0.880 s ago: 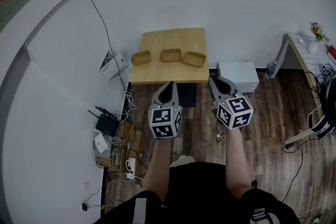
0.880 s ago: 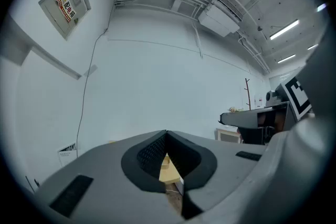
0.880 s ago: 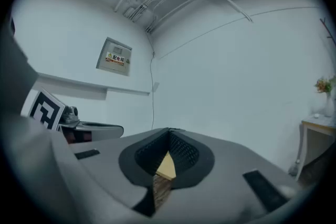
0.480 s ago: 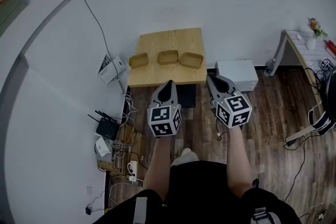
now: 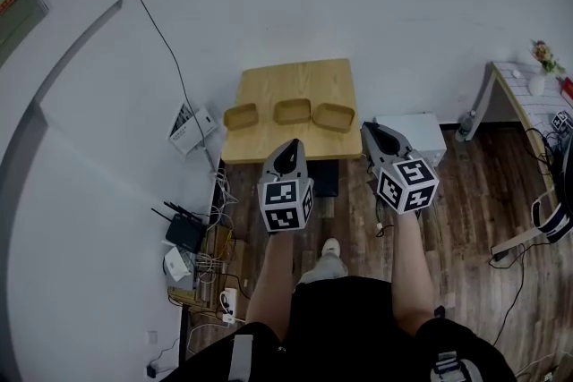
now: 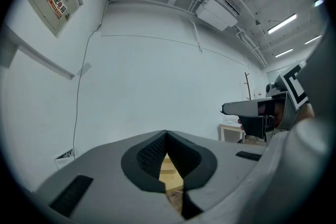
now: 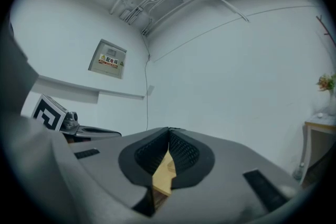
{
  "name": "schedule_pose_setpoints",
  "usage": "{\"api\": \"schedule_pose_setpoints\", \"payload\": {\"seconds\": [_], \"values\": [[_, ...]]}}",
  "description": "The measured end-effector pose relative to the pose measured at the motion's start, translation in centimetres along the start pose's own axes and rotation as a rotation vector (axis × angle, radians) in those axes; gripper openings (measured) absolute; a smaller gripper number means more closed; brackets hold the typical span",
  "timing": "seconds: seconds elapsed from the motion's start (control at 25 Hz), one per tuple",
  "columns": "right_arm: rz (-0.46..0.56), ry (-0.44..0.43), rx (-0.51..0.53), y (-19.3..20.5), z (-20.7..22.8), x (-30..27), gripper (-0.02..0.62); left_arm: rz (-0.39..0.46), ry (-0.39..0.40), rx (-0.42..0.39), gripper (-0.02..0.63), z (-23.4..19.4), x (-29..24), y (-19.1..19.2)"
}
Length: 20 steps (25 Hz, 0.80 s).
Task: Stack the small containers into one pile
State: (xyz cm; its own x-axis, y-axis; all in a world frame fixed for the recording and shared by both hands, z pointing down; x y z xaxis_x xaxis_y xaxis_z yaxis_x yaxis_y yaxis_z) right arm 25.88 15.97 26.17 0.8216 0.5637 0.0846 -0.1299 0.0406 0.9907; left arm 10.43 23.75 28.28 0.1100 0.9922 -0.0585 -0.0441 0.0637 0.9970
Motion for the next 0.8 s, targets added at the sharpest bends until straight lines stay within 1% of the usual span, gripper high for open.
{"api": "schedule_pose_setpoints", "payload": {"seconds": [0.12, 0.24, 0.36, 0.44, 0.52, 0.72, 0.8], "values": [[0.017, -0.026, 0.014, -0.4, 0.1, -2.9, 0.006, 0.007, -0.02, 0.009, 0.005, -2.0, -2.0, -0.3], [0.06, -0.044, 0.01, -1.0, 0.5, -5.5, 0.006, 0.022, -0.038, 0.009, 0.005, -4.0, -3.8, -0.7], [0.071, -0.049, 0.006, -0.2, 0.9, -7.3, 0.006, 0.018, -0.051, 0.033, 0.005, -5.6, -5.4, 0.1], [0.045, -0.042, 0.024, 0.9, 1.3, -8.3, 0.006, -0.003, -0.053, 0.027, 0.005, -6.3, -6.7, 1.5], [0.02, -0.032, 0.042, 1.8, 2.1, -9.4, 0.006, -0.041, -0.052, -0.007, 0.005, -6.6, -8.5, 3.1], [0.004, 0.006, -0.014, 3.2, 5.2, -12.3, 0.006, -0.102, 0.0, -0.026, 0.005, -6.6, -12.0, 5.4], [-0.008, 0.012, -0.015, 4.2, 6.0, -14.2, 0.006, -0.129, 0.008, -0.039, 0.005, -7.6, -13.4, 6.2]]}}
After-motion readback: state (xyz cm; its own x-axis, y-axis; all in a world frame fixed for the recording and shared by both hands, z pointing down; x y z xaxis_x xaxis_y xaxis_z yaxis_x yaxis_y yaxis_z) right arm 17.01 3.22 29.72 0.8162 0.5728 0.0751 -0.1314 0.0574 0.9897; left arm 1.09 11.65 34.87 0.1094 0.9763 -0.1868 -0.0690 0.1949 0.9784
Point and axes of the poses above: the fingertips, and each gripper's own axes: x backward along the fingers, z to its right, y out of its underside, the point moved 3 cm from there along x, backward along the fingers, and after that the axes turned 3 degrees about z, right-handed, at the moved point
